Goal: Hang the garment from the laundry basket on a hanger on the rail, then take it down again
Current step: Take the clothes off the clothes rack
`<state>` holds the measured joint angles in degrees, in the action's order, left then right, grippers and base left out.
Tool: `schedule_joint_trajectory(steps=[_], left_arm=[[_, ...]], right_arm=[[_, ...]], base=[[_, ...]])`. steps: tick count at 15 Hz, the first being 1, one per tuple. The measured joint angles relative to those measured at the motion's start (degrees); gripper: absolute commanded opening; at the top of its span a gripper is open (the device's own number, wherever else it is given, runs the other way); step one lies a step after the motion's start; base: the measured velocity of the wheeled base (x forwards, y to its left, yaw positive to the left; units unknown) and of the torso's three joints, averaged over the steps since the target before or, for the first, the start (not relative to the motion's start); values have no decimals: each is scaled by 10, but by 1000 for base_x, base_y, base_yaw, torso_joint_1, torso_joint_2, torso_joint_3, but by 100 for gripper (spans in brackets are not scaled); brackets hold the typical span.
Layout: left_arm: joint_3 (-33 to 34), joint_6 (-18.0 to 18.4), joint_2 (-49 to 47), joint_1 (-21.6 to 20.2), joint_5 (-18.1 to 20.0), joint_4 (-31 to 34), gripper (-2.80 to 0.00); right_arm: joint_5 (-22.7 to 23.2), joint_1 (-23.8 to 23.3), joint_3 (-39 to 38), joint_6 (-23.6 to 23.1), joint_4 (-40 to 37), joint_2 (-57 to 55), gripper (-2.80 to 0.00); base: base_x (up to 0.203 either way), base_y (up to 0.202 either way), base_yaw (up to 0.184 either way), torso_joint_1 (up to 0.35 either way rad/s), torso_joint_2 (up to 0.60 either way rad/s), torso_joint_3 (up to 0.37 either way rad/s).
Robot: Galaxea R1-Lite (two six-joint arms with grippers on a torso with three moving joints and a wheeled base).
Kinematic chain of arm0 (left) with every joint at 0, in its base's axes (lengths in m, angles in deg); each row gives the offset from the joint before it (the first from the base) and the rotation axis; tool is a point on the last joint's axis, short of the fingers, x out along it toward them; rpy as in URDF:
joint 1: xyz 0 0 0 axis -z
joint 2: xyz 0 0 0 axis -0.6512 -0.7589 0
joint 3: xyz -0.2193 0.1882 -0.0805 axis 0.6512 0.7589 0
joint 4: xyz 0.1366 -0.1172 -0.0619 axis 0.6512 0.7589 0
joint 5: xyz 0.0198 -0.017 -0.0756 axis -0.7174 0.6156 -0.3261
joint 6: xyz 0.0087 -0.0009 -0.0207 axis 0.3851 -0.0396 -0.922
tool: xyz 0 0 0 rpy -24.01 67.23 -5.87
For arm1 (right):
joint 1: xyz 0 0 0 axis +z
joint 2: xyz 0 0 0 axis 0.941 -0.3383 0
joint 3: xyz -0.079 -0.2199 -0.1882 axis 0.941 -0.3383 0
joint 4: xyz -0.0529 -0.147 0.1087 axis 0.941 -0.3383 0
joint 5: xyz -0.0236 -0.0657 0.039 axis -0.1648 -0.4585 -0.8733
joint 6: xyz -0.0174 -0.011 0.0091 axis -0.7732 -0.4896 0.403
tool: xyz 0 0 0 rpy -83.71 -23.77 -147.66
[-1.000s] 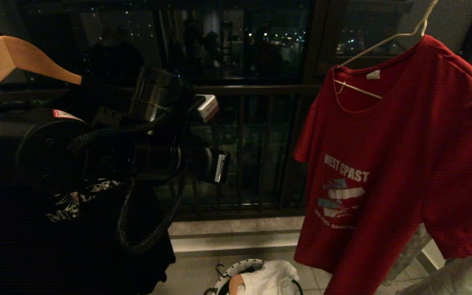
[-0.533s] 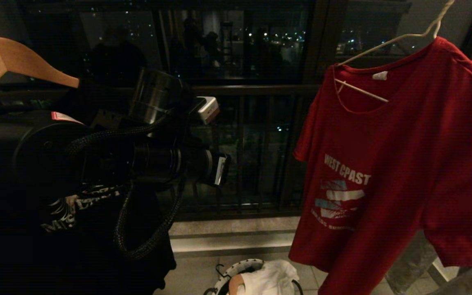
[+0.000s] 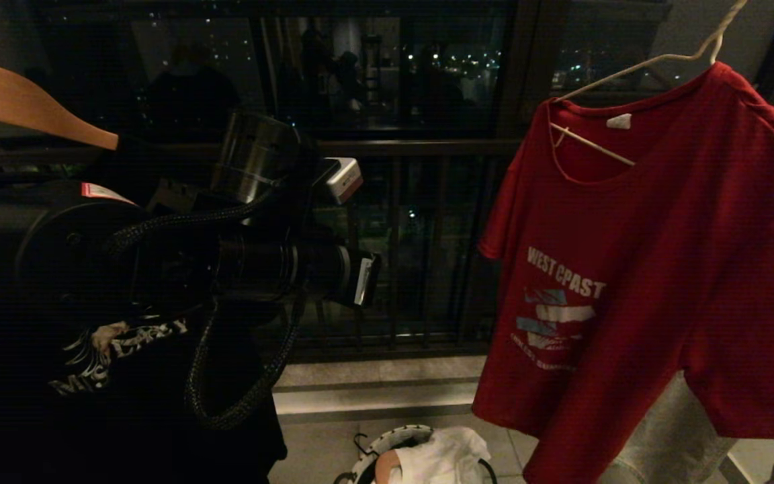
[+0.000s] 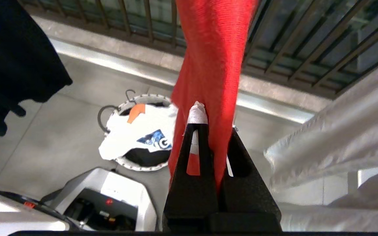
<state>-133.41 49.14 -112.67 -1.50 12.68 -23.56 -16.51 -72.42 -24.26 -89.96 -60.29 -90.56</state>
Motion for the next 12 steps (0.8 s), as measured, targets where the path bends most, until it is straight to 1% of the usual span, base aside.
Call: schedule_joint_trajectory(steps=[2, 5, 10, 12], left_arm=[[0, 0, 0, 0, 0, 0, -280], [0, 0, 0, -1, 0, 0, -280], [0, 0, -3, -1, 0, 0, -280], [0, 0, -3, 0, 0, 0, -280]], right_arm=[[0, 0, -20, -2, 3, 0, -280], [-2, 0, -54, -17, 28, 0, -280], [-10, 0, -117, -20, 74, -2, -280], [-10, 0, -134, -20, 77, -3, -280]], base=[[0, 0, 0, 0, 0, 0], [0, 0, 0, 0, 0, 0], [0, 0, 0, 0, 0, 0], [0, 0, 0, 0, 0, 0]])
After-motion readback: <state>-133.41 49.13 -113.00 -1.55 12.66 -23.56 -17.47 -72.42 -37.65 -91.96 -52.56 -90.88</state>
